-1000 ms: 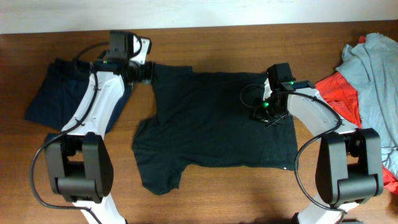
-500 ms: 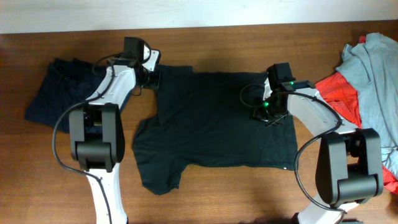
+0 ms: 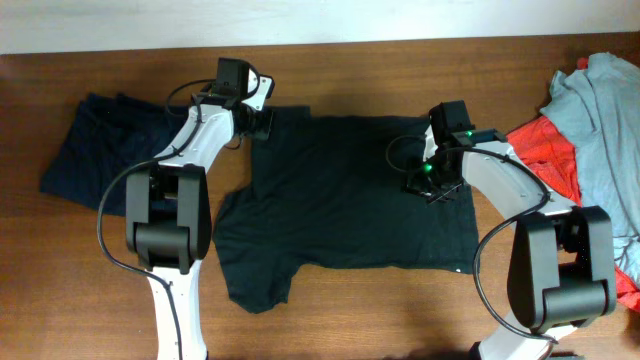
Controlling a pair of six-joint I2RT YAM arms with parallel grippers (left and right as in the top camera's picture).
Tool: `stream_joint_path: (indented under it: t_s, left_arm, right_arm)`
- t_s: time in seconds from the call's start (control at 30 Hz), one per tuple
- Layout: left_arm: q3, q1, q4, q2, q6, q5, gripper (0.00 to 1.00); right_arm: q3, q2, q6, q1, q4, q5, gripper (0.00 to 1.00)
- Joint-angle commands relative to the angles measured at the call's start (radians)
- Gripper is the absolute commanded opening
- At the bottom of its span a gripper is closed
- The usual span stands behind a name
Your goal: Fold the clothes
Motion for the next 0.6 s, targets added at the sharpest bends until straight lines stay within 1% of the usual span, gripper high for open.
stream_joint_path:
  t_s: [0.0, 0.2, 0.33, 0.37, 0.4, 0.47, 0.5, 0.53, 0.57]
  left_arm:
    - [0.109, 0.005, -0.021, 0.018, 0.007, -0.080, 0.00]
    - [0.263, 0.005, -0.039, 0.018, 0.007, -0.087, 0.00]
    - [0.291, 0.005, -0.033, 0.018, 0.007, -0.087, 0.00]
    - [0.291, 0.005, -0.038, 0.018, 0.006, -0.087, 0.02]
    - [0.291, 0.005, -0.050, 0.021, 0.006, -0.087, 0.12]
    - [0.291, 0.005, -0.084, 0.026, 0.007, -0.087, 0.39]
    - [0.290, 0.005, -0.101, 0.030, 0.007, -0.092, 0.47]
    - [0.290, 0.005, -0.132, 0.034, 0.007, -0.129, 0.53]
    - [0.290, 0.005, -0.151, 0.035, 0.007, -0.167, 0.56]
  right_arm:
    - [-0.007, -0.008, 0.000, 0.008, -0.002, 0.013, 0.44]
    - [-0.007, -0.008, 0.001, 0.008, -0.004, 0.013, 0.44]
    - [-0.007, -0.008, 0.000, 0.008, -0.004, 0.013, 0.44]
    - [-0.007, -0.008, 0.000, 0.008, -0.004, 0.013, 0.44]
    - [-0.007, -0.008, 0.000, 0.008, -0.004, 0.013, 0.44]
    - [-0.007, -0.008, 0.001, 0.008, -0.004, 0.013, 0.44]
    - [-0.007, -0.008, 0.000, 0.008, -0.004, 0.013, 0.44]
    - [-0.007, -0.008, 0.000, 0.008, -0.004, 0.012, 0.44]
    - [-0.007, -0.008, 0.000, 0.008, -0.007, 0.012, 0.44]
